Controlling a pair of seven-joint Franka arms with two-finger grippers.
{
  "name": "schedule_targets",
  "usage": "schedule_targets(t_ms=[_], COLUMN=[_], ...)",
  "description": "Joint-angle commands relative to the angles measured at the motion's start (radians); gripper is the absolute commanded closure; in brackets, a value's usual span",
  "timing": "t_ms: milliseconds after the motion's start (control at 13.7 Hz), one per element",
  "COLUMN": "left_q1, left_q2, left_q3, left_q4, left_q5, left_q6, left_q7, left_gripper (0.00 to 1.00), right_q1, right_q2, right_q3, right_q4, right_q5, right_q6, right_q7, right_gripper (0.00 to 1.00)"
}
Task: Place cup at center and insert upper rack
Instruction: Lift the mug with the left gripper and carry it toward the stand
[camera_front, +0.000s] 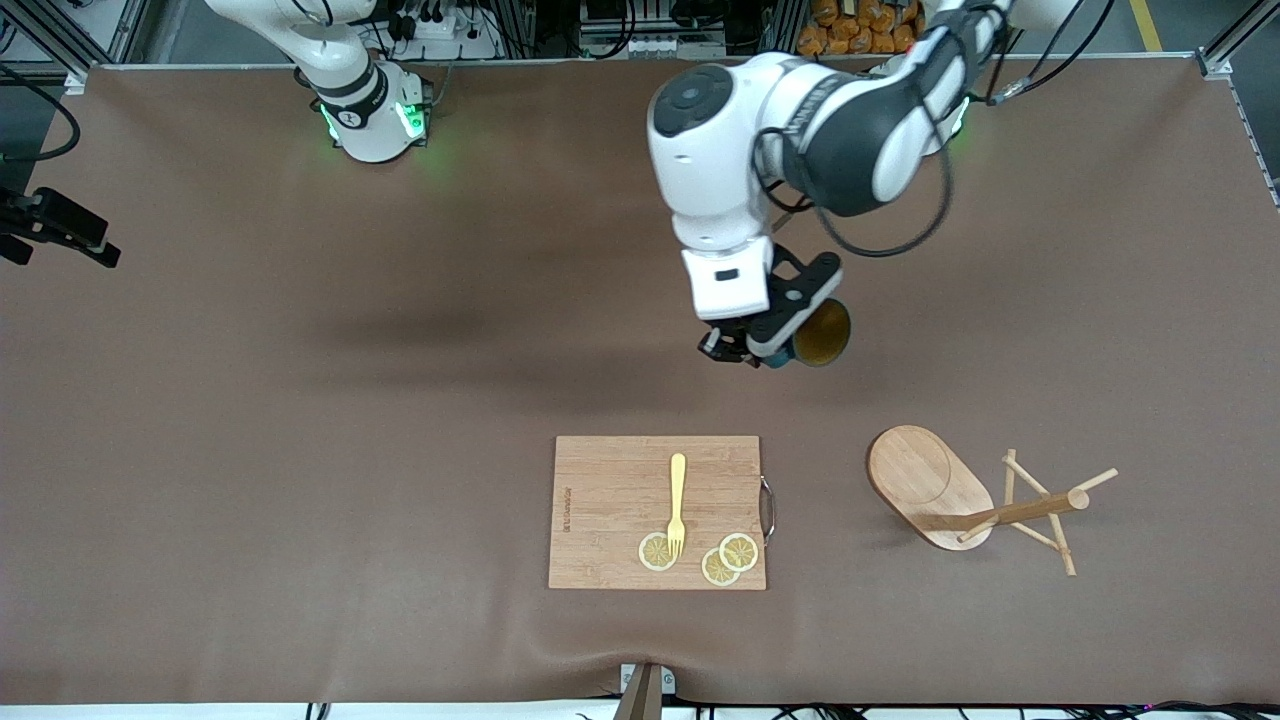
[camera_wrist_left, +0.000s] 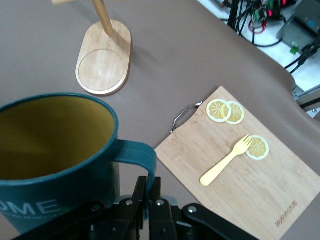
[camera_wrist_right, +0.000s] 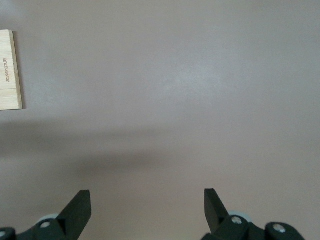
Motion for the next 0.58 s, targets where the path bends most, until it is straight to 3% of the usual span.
schedule_targets(t_ms=[0, 511], left_q1=[0.062, 0.275], left_q2=[-0.070, -0.129], left_q3=[-0.011, -0.011], left_q4=[-0.048, -0.038], left_q5=[-0.122, -0.552], left_q6=[0.015, -0.002], left_q7=[0.116, 0.428], left_gripper=[1.00, 1.00], right_q1=[-0.012, -0.017], right_q2=[0.004, 0.004], right_q3=[0.009, 0.009], right_q4=[0.009, 0.010], right_q5=[-0.016, -0.016], right_q6=[-0.014, -0.017], right_q7=[-0.004, -0.004], right_gripper=[0.00, 0.00])
